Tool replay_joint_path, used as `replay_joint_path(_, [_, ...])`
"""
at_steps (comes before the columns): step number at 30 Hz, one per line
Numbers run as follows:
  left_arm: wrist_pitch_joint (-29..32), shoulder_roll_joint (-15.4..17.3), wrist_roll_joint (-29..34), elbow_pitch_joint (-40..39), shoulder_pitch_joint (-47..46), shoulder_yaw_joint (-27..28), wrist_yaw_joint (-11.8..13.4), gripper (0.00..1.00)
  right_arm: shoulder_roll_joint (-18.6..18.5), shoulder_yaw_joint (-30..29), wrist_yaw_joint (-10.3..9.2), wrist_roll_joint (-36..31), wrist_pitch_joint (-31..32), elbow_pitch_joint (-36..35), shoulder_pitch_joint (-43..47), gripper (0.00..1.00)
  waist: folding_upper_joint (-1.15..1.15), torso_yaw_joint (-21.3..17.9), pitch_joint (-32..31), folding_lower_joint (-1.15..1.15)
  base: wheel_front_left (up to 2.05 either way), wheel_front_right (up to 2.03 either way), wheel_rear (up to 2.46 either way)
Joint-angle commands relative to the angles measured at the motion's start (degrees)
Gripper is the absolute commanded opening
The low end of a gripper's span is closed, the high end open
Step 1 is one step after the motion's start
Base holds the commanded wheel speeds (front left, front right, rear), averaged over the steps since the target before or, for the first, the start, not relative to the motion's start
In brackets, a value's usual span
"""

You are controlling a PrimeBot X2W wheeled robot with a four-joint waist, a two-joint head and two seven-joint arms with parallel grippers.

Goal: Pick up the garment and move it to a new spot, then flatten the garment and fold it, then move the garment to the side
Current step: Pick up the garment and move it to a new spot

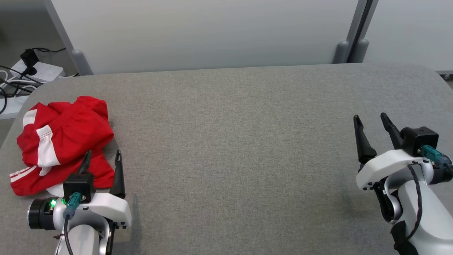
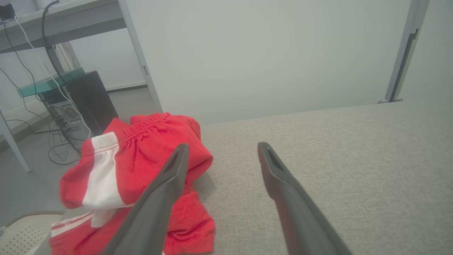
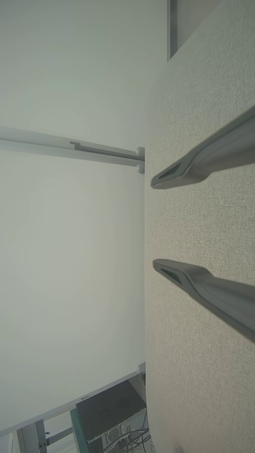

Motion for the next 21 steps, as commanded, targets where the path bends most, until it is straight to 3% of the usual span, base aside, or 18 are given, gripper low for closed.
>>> replay_joint_path(1, [-0.75, 0.95, 0.61, -1.29, -2.38, 1.87, 0.31, 1.0, 0.07, 1.51, 0.41, -0.26, -0.82, -1.39, -1.12, 1.0, 0.0, 0.25, 0.05, 0.0, 0.0, 0.0, 0.0])
replay_joint_path(8, [-0.75, 0.39, 0.57, -1.62, -1.98, 2.33, 0.29, 1.0, 0.38, 4.4, 0.41, 0.25, -0.82, -2.2, -1.4, 1.0, 0.0, 6.07, 0.45, 0.0, 0.0, 0.0, 0.0])
replay_joint_path(21, [-0.75, 0.02, 0.33, -1.88, -1.15, 3.67, -0.21, 1.0, 1.37, 9.72, 0.41, 2.25, -0.82, -2.09, -2.82, 1.0, 0.0, 22.19, 1.32, 0.0, 0.0, 0.0, 0.0])
